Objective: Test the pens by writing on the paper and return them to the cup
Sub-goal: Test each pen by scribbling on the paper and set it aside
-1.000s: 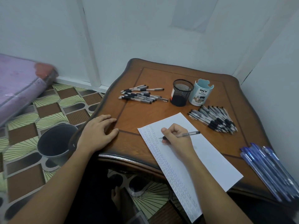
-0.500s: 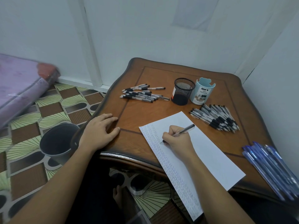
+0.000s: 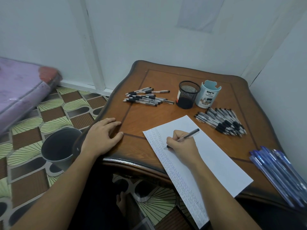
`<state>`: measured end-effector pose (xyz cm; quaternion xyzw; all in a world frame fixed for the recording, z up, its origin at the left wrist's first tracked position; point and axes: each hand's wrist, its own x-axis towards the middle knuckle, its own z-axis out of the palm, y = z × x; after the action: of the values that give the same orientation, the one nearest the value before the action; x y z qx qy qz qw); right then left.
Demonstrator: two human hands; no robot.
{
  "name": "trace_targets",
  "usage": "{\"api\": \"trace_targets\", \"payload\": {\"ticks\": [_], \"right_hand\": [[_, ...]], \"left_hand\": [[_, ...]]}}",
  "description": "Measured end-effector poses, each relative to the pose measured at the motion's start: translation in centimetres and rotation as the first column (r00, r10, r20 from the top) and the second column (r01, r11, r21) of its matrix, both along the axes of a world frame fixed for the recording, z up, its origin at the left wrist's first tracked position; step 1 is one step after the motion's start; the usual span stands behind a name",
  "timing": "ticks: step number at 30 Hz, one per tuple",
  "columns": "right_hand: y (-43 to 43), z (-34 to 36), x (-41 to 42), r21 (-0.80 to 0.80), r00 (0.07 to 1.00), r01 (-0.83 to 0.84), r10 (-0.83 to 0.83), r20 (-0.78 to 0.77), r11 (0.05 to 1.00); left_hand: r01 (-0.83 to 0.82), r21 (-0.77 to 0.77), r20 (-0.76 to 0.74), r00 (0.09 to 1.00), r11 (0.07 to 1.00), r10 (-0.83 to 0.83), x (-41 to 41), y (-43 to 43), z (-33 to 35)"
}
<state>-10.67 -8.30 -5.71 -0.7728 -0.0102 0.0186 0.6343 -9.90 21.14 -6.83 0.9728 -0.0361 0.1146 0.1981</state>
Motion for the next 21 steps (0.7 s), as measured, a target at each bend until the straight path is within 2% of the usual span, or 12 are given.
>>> {"api": "trace_targets", "payload": {"ticks": [21], "right_hand": [[-0.31, -0.34, 0.07, 0.069, 1.0, -0.004, 0.004, 0.0, 0.998]], "left_hand": [[-0.005, 0.01, -0.017, 1.0, 1.0, 0.005, -0.03, -0.13, 0.15]]}}
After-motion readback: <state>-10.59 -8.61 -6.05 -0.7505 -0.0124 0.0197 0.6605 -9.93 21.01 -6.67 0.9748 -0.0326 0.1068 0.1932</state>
